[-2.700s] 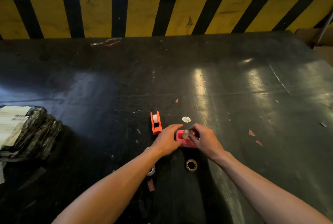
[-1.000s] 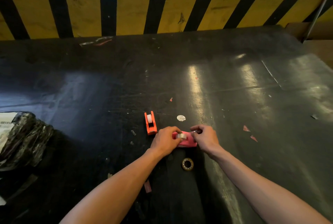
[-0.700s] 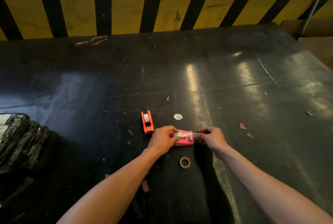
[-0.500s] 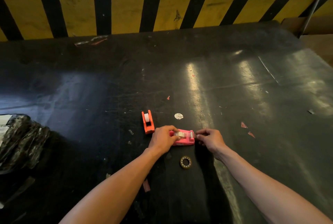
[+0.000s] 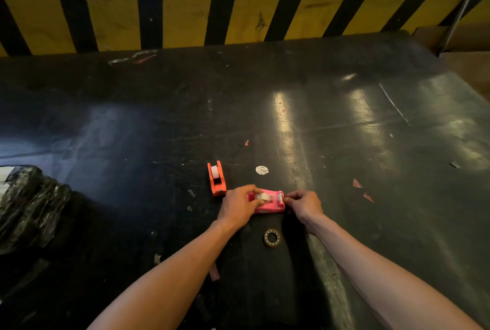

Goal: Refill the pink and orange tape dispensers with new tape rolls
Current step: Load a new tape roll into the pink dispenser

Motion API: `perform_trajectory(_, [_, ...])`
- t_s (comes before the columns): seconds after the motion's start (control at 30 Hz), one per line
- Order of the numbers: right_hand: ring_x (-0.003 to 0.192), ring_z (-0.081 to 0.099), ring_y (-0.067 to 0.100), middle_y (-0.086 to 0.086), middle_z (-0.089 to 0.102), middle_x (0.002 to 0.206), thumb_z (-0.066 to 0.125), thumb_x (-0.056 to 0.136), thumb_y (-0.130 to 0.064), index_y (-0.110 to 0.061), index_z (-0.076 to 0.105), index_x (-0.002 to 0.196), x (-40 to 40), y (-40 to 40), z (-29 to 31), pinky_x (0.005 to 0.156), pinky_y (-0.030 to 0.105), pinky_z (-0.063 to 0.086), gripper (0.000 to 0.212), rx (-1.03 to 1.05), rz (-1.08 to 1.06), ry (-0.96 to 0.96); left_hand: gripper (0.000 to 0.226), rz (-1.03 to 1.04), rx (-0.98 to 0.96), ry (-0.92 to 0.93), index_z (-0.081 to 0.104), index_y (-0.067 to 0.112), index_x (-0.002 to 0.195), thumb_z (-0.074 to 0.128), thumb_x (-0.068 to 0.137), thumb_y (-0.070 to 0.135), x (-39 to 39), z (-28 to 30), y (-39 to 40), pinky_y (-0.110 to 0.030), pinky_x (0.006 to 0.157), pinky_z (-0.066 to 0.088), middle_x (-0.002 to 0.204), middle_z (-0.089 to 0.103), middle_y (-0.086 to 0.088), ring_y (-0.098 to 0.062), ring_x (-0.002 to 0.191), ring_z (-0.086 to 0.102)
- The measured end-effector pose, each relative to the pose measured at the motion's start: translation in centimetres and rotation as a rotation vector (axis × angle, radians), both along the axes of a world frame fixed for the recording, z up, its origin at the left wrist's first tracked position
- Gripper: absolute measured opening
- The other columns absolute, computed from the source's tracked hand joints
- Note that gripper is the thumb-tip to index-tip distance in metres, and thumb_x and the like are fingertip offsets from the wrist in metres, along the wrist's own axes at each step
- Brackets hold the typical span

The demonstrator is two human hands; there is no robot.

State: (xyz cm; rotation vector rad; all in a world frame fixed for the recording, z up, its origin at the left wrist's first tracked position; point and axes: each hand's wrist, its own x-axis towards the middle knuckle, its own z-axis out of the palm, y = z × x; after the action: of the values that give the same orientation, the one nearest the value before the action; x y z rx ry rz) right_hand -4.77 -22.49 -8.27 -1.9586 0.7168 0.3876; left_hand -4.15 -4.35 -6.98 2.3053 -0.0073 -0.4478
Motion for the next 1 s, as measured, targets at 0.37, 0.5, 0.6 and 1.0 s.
perform_trajectory(0.37, [0.138, 0.031, 0.033, 0.008, 0.033, 0.152, 0.061, 0.080, -0.015, -0.021, 0.025, 0.154, -1.2, 0.8, 0.3, 0.113, 0.046, 0.035, 0.083, -0.464, 0.831, -0.207, 0.065, -0.084, 0.037, -0.054, 0.033, 0.027, 0.155, 0.062, 0.098, 0.034, -2.4, -0.8, 1.5, -0.041, 0.116, 0.042, 0.155, 0.048, 0.000, -0.018, 0.141, 0.048])
perform_trajectory(0.5, [0.120, 0.047, 0.035, 0.011, 0.050, 0.128, 0.065, 0.082, -0.025, -0.019, 0.042, 0.144, -0.7, 1.0, -0.7, 0.101, 0.044, 0.044, 0.067, -0.512, 0.846, -0.256, 0.063, -0.106, 0.174, -0.116, 0.031, 0.025, 0.156, 0.058, 0.099, 0.031, -4.9, -2.4, 4.0, -0.033, 0.118, 0.032, 0.163, 0.033, 0.002, -0.015, 0.148, 0.035])
perform_trajectory(0.6, [0.109, 0.052, 0.038, 0.014, 0.053, 0.116, 0.070, 0.076, -0.035, -0.019, 0.046, 0.135, -0.1, 1.8, -0.6, 0.093, 0.045, 0.047, 0.065, -0.417, 0.631, -0.238, 0.069, -0.146, 0.348, -0.083, 0.023, 0.023, 0.160, 0.054, 0.100, 0.039, -5.5, -3.4, 5.3, -0.037, 0.126, 0.017, 0.170, 0.016, 0.002, -0.015, 0.156, 0.013])
perform_trajectory(1.0, [0.128, 0.043, 0.047, 0.027, 0.044, 0.140, 0.073, 0.074, -0.052, -0.003, 0.032, 0.143, 4.2, 4.5, -1.1, 0.106, 0.049, 0.039, 0.095, -0.380, 0.236, -0.047, 0.052, -0.172, 0.282, -0.058, 0.044, 0.023, 0.150, 0.057, 0.100, 0.027, -5.0, -2.6, 5.9, -0.038, 0.126, 0.021, 0.166, 0.027, 0.001, -0.016, 0.155, 0.018])
